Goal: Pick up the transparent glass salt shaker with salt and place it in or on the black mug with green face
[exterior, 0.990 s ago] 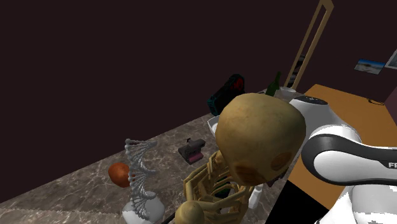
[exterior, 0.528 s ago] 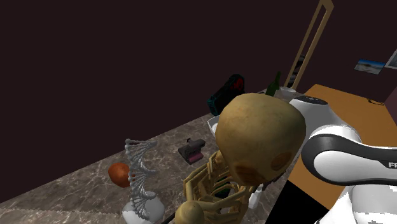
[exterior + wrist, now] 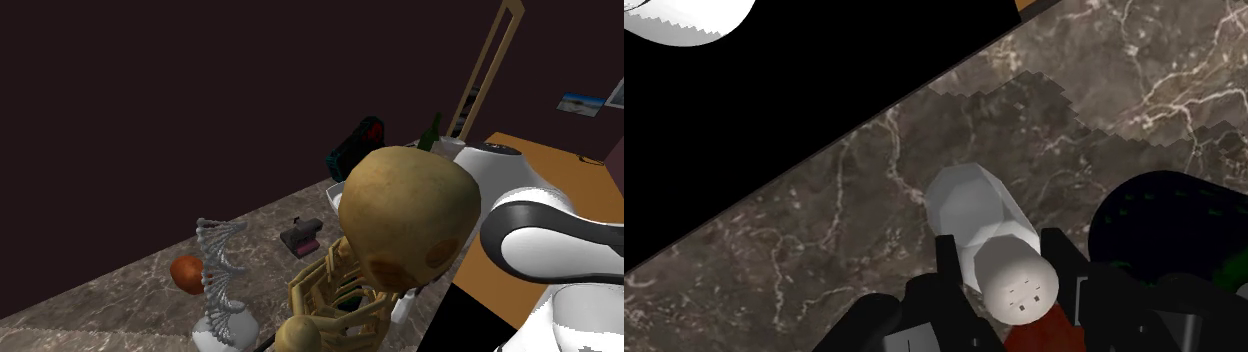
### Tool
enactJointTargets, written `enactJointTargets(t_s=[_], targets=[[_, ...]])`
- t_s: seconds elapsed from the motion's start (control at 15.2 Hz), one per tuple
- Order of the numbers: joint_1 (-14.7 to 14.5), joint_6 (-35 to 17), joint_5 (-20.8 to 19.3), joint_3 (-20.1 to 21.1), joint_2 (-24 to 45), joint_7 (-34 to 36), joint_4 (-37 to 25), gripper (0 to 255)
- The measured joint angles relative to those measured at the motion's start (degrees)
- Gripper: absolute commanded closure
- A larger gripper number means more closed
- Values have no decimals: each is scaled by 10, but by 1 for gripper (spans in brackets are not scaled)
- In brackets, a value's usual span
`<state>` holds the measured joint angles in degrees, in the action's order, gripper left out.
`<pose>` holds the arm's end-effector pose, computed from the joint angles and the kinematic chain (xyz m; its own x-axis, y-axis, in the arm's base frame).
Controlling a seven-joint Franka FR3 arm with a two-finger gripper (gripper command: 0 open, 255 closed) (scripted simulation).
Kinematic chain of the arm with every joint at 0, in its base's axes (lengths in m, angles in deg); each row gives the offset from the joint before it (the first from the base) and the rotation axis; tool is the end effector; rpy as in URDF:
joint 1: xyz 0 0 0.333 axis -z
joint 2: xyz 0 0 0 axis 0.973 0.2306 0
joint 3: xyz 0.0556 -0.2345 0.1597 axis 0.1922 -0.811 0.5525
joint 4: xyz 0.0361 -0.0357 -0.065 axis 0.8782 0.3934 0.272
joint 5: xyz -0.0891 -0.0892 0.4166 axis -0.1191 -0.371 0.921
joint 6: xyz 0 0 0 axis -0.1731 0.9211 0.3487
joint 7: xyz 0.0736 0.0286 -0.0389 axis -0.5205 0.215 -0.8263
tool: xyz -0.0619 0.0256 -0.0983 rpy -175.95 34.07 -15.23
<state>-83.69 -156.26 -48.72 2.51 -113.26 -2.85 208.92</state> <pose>0.2977 0.1330 0.3338 0.9373 -0.3483 0.0126 -0.3465 -0.9350 -0.0753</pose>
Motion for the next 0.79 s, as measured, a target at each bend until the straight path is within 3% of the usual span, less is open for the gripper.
enactJointTargets(t_s=[0.79], targets=[[19, 105, -38, -33, -28, 5, -79, 255]])
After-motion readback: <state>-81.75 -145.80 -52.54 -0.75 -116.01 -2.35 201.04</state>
